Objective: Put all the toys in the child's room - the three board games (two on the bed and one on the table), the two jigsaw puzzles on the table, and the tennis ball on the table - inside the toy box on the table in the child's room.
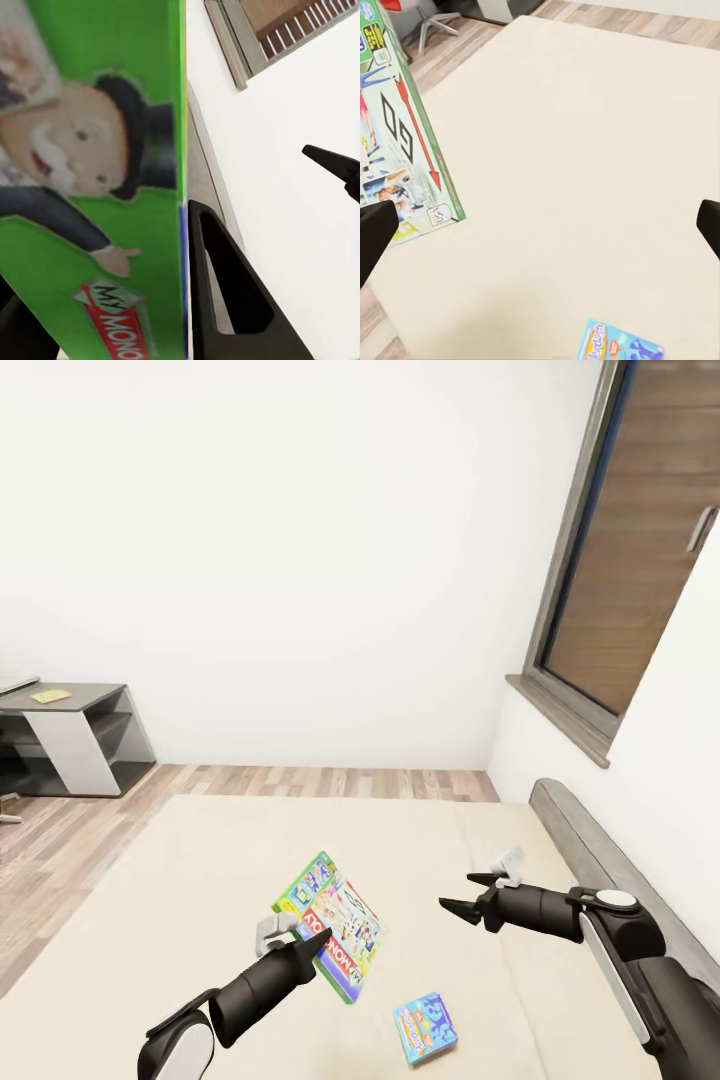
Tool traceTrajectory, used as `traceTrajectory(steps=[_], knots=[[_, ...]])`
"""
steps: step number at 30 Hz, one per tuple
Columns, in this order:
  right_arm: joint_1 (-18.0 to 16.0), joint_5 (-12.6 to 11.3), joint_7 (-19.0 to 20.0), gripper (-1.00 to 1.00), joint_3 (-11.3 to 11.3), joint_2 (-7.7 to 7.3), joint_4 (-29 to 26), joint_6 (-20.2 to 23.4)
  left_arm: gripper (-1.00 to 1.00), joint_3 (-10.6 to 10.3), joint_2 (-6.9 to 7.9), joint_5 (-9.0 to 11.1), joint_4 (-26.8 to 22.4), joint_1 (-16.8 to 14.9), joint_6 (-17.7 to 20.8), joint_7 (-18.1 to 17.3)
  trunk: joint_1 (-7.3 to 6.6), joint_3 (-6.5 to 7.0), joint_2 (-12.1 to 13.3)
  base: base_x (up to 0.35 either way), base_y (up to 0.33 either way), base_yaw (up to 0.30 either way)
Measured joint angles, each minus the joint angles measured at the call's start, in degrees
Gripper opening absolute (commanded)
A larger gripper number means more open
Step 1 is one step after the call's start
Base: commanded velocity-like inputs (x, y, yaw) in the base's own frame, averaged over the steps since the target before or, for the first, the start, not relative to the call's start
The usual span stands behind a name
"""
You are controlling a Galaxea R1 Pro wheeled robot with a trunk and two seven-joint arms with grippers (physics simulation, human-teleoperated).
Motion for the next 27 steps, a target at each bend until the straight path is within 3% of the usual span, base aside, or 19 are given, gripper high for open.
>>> traceTrajectory(steps=[27], knots=[[0.0,0.0,0.0,1.00,0.0,0.00,0.0,0.0,-1.00,0.0,0.01,0.0,0.0,0.0,0.0,0.0,0.00,0.00,0.0,0.000,0.294,0.000]])
